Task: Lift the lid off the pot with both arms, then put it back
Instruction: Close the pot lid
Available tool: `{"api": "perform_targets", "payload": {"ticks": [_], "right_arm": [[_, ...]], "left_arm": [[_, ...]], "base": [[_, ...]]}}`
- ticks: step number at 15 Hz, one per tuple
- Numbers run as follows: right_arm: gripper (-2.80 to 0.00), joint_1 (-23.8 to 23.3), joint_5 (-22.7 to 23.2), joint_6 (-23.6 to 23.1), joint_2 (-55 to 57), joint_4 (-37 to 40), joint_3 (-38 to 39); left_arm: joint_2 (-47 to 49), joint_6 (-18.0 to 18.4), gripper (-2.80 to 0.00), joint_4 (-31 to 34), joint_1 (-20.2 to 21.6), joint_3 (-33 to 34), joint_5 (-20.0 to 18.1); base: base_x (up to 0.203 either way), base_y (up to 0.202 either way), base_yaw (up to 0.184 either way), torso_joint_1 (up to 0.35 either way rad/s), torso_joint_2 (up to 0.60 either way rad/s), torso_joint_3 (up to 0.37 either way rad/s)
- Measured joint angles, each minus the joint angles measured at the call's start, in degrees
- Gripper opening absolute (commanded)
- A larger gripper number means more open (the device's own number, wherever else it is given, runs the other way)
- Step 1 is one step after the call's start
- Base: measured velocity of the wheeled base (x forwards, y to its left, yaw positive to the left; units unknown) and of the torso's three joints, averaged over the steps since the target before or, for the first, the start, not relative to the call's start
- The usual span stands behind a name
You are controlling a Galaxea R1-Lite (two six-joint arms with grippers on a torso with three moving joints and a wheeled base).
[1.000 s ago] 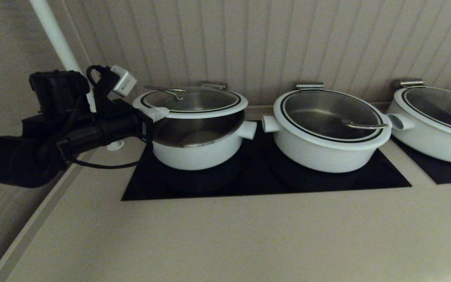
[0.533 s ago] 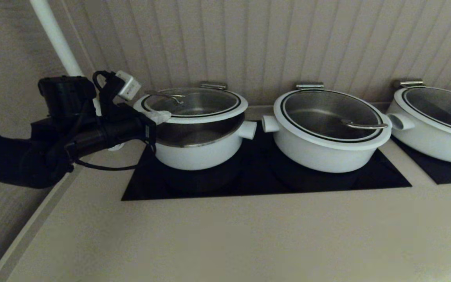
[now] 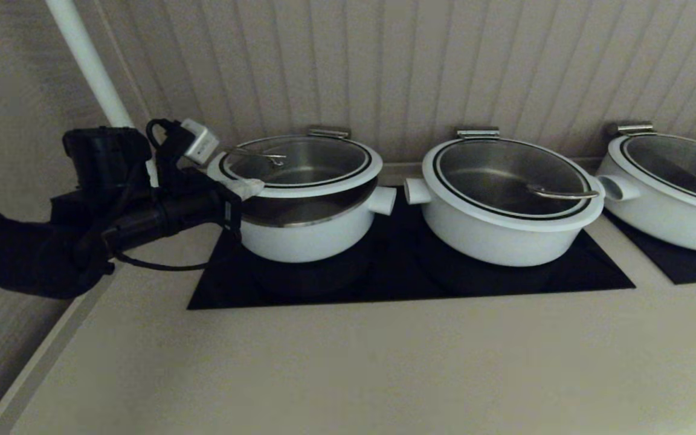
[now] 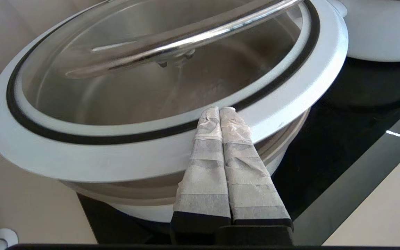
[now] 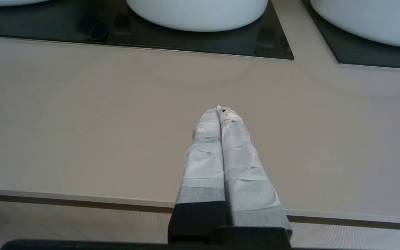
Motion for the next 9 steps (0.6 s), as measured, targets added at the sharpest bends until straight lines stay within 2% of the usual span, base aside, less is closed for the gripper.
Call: {"api": "perform_targets", "payload": {"ticks": [9], "right_arm": [[-2.8,0.0,0.0,0.03,0.0,0.0,0.0]], "left_arm": [[-1.11,0.09,-2.8,-2.78,0.0,4.94,-0.07]], "base": [[0.0,0.0,0.0,0.0,0.0,0.0]]}}
